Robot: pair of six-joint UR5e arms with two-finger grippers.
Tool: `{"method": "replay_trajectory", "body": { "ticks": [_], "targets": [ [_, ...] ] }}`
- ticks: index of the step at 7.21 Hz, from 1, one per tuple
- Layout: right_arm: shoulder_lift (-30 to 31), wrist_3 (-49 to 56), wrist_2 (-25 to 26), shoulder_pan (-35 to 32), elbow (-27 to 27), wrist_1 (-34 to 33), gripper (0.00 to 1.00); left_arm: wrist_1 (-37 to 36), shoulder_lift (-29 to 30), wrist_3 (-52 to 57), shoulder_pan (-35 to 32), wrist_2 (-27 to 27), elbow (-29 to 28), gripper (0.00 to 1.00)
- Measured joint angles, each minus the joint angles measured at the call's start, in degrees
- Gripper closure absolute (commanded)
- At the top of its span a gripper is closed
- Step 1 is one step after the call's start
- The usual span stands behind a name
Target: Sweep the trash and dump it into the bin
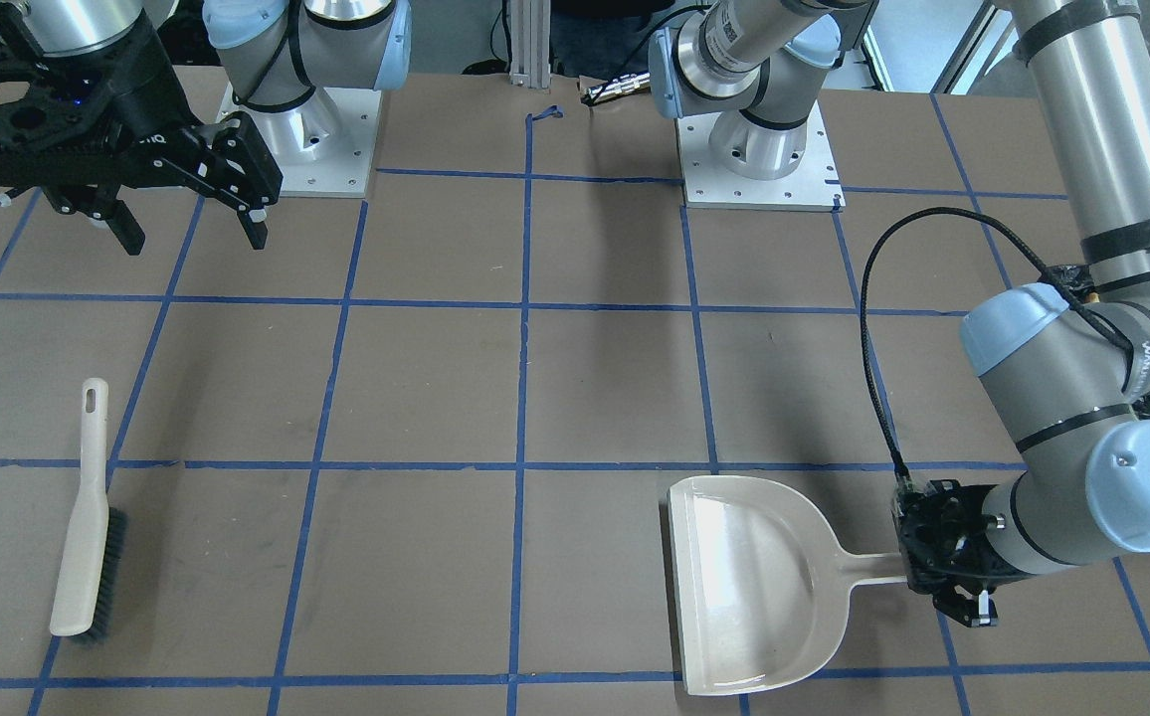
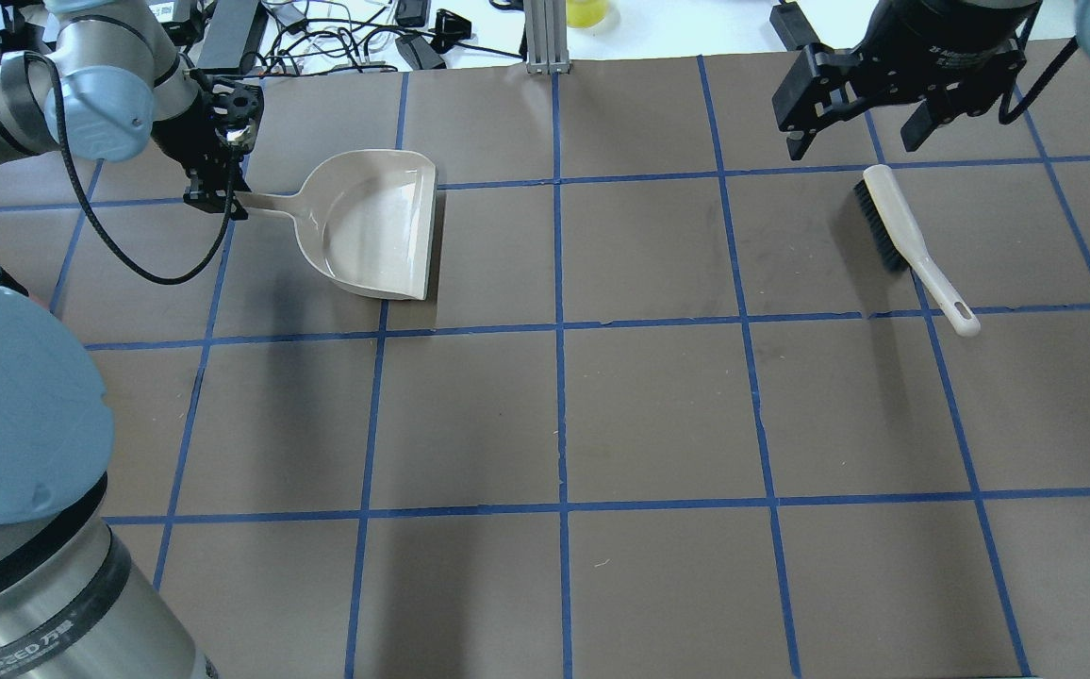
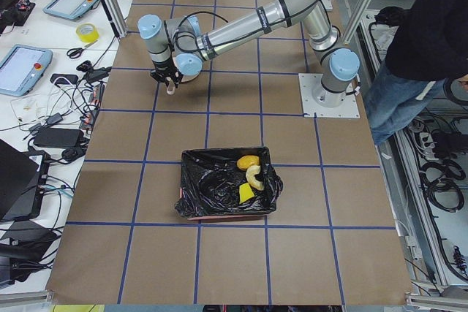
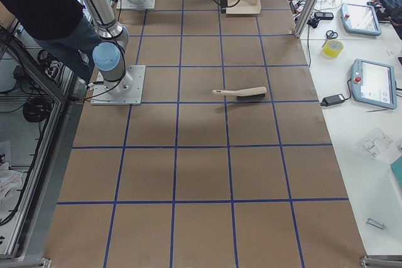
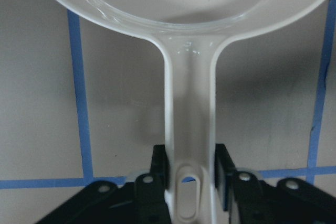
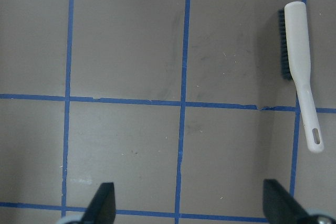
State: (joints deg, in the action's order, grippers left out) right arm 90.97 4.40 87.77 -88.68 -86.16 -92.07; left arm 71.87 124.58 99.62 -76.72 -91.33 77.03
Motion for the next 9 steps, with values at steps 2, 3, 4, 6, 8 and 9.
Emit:
{"method": "replay_trajectory", "body": {
  "ticks": [2,3,4,6,8,9],
  "targets": [
    [-0.03,0.0,0.01,0.0,-0.22,-0.03,0.0,0.09,0.04,-2.95,-0.44,-0.03,0.29,0.73],
    [-0.06,0.0,0.02,0.0,-0.27,-0.02,0.0,0.06,0.03,-3.2,-0.55,0.08,0.36,0.53],
    [-0.11,0.0,0.08,0.01,-0.3,0.0,0.0,0.04,0.03,-3.27,-0.67,0.26,0.5,0.41],
    [-0.12,0.0,0.22,0.08,-0.32,0.03,0.0,0.03,0.04,-3.31,-0.84,0.32,1.29,0.21],
    [-0.04,0.0,0.22,0.08,-0.32,-0.01,0.0,0.63,-1.08,-3.55,-1.08,0.54,1.36,0.21],
    [-0.04,0.0,0.21,0.09,-0.32,-0.03,0.0,2.45,-2.71,-4.13,-1.92,0.77,0.87,0.21]
  ]
}}
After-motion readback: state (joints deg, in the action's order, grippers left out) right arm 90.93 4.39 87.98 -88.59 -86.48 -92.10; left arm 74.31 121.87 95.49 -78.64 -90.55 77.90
